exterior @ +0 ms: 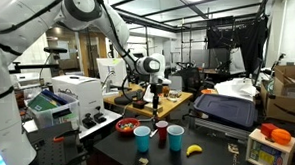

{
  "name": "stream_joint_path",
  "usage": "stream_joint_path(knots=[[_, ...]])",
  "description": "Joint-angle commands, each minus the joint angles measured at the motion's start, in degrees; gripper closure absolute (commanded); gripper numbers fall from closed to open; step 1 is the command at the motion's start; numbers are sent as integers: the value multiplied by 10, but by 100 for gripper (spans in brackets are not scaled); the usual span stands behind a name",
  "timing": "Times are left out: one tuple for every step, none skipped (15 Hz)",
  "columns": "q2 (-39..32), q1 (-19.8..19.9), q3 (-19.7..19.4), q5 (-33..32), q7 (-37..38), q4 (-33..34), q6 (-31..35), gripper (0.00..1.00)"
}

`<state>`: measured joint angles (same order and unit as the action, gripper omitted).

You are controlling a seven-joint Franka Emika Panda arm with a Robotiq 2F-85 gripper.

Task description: Pick up the white, orange , white-brown and green objects from the bowl and put them in the cup near the banana plush toy

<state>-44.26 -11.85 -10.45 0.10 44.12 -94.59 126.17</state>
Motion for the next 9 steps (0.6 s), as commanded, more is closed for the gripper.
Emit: stream_joint_path(knots=[[17,-1,-12,-21,55,-23,12,82],[15,-2,-16,-30,68,-22,15,82],[14,-3,-20,-39,80,-20,16,82],[14,-3,-23,-48,91,-19,24,82],[12,-4,-27,-59,100,-18,36,82],[9,-3,-29,-69,107,-14,47,82],[8,-3,-31,-78,112,-12,57,82],[5,-3,-34,-88,118,-10,70,82],[3,-3,-36,-96,121,-7,80,82]])
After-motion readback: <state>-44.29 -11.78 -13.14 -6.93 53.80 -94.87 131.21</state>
